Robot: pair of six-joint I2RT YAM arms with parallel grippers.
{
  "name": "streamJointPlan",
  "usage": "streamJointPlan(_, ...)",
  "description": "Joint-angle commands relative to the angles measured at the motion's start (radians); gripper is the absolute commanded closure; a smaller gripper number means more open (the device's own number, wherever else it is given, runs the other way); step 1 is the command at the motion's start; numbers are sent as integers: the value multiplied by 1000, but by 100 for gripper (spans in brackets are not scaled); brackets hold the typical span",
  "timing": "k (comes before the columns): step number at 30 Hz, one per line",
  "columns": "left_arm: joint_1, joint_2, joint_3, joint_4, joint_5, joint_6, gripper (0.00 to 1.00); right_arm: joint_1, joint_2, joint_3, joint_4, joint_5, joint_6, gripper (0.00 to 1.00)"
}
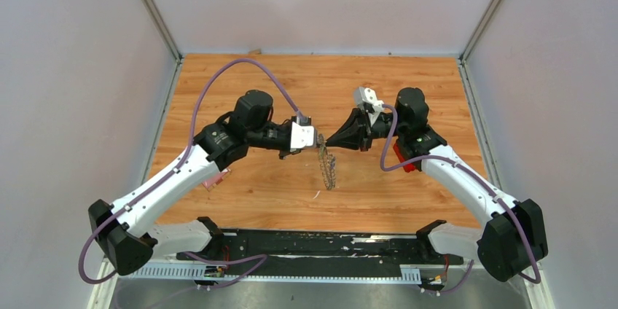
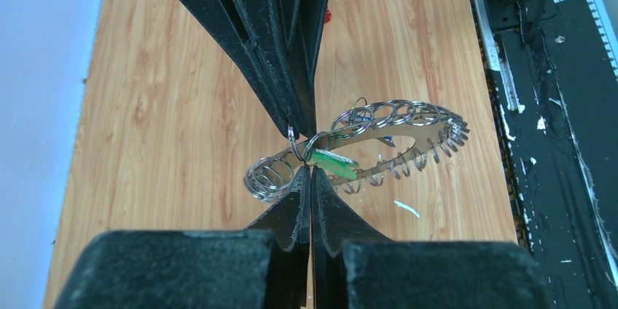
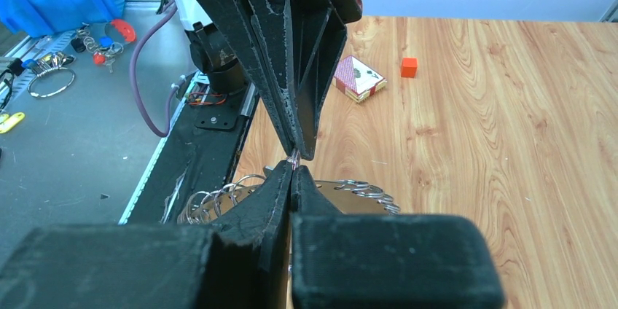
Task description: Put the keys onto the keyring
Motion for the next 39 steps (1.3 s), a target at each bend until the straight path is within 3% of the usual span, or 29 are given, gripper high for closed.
streamJointPlan(1,3,15,40,3,15,-20,100,-7,-21,22,51,-7,2,100)
streamJointPlan(13,3,35,69,-35,-14,-16,99,-6,-30,17,54,-8,0,100)
streamJointPlan(20,3,-2,60,-75,-81,30,59,-6,-33,22,38,-7,-14,100)
streamJointPlan(26,2,-19,11,-91,-65,60,41,-6,-36,23,36,-7,-12,100)
streamJointPlan(30,2,-12,-5,-41,-70,5,36,-6,-35,23,35,-4,-13,100)
streamJointPlan(39,3,-19,-85,125,-29,-185,36,-9,-33,25,31,-1,-17,100)
